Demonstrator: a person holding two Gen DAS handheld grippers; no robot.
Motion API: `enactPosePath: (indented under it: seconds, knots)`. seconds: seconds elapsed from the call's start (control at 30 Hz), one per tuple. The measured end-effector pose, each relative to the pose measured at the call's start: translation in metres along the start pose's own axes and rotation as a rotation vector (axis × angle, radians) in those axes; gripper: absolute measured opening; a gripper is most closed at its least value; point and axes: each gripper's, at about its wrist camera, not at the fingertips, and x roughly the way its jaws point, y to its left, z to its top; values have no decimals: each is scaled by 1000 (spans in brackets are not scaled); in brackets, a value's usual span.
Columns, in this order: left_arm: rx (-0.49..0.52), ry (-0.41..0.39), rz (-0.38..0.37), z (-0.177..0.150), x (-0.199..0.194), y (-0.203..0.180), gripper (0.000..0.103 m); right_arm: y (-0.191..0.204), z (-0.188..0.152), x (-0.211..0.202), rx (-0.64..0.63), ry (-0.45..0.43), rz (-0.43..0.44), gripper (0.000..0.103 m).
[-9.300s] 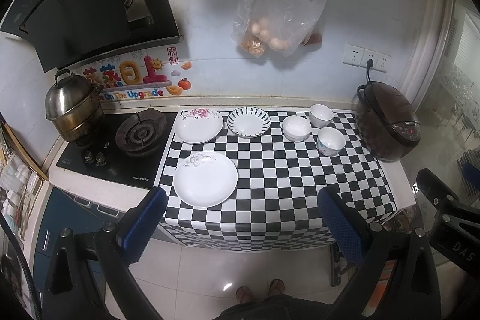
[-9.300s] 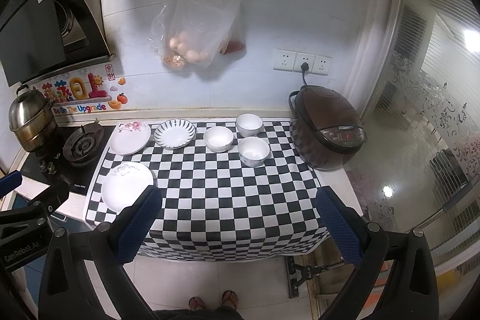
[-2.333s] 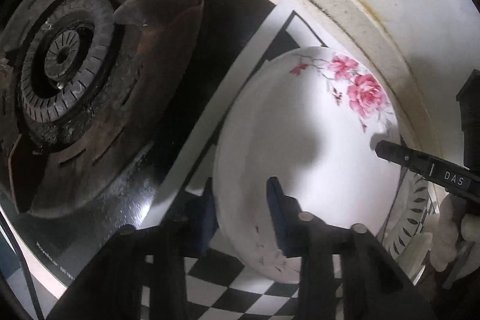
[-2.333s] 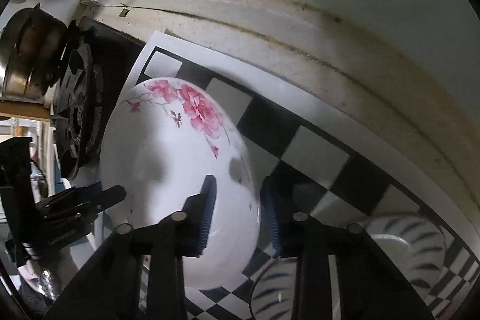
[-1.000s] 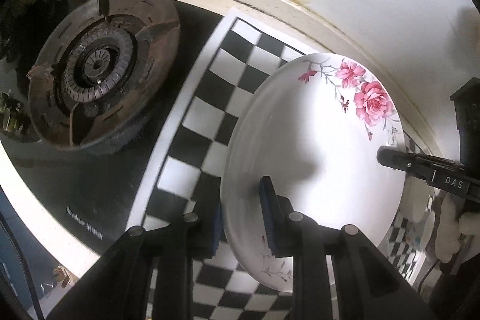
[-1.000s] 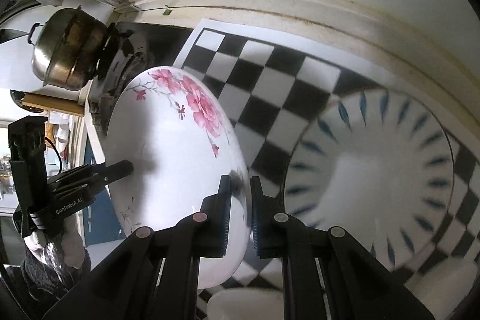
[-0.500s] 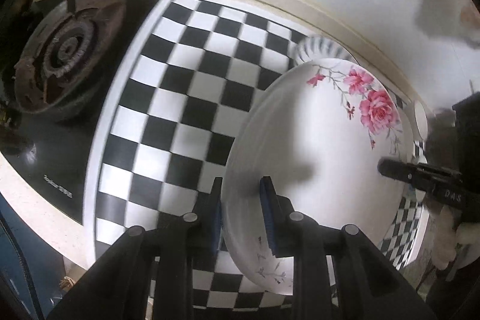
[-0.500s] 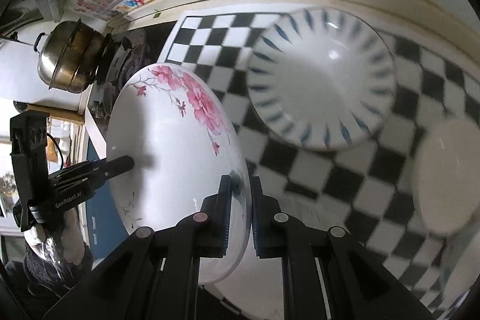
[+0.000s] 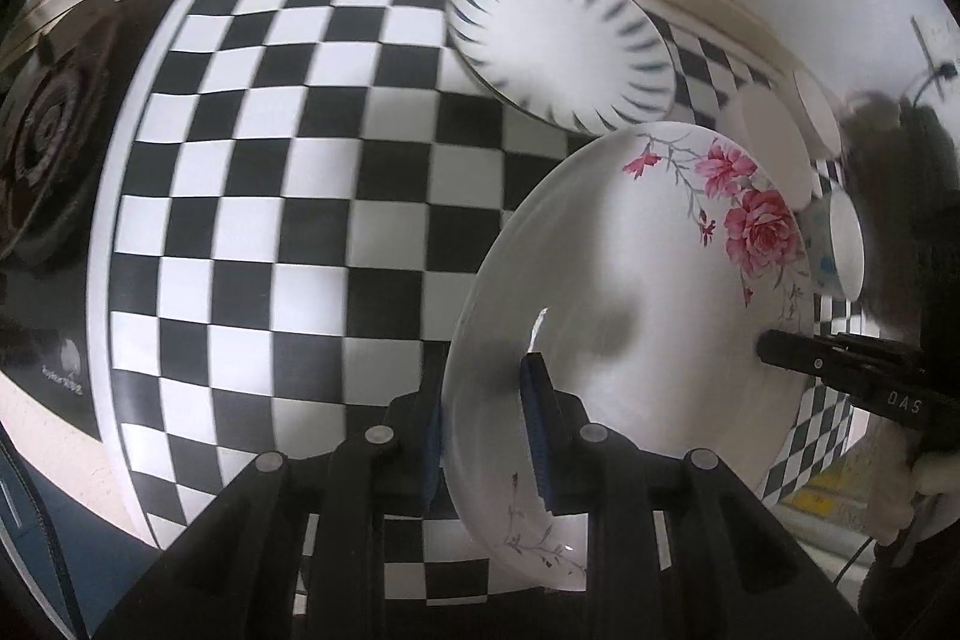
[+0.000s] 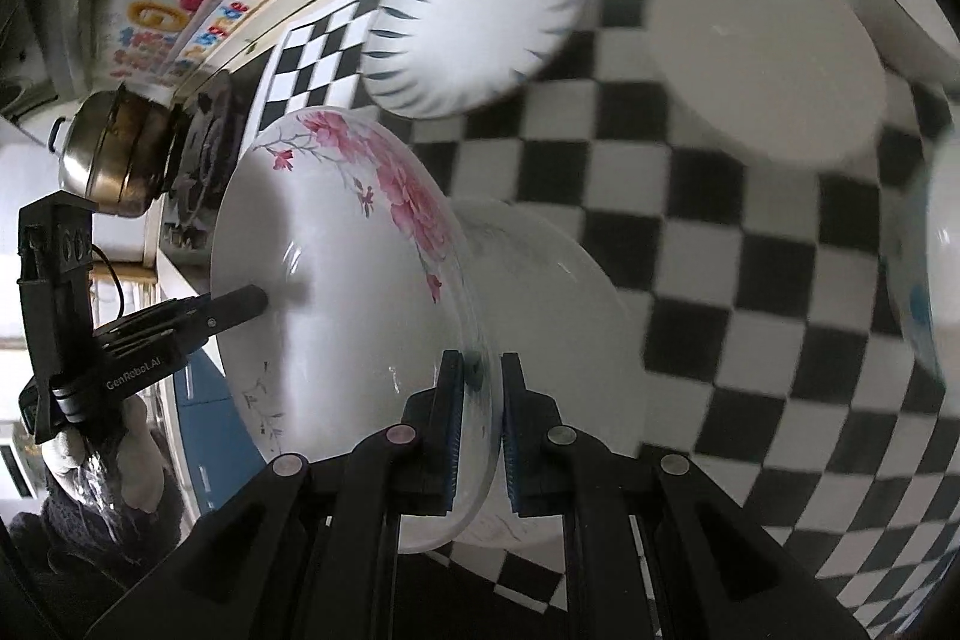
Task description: Organize plates and bowls
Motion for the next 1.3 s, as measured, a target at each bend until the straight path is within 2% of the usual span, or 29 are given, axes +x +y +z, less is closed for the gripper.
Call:
enactPosePath:
  seconds: [0.37,0.83,0.97,1.03,1.3]
  knots:
    - [48,60,12,-3,30,-17,23,-32,-26,10,74,8,-15,14]
    - [109,122,82,3,54,-20,23,-30,-21,31,93,44,-36,13]
    - [133,117,105,2,54,-25,23,-33,-19,31,107,50,-80,13]
    - [129,119,103,3,54,-24,23,-36,-19,32,117,58,-66,12]
    - [127,114,111,0,54,-24,23,-16,-19,42,55,92,-162,15]
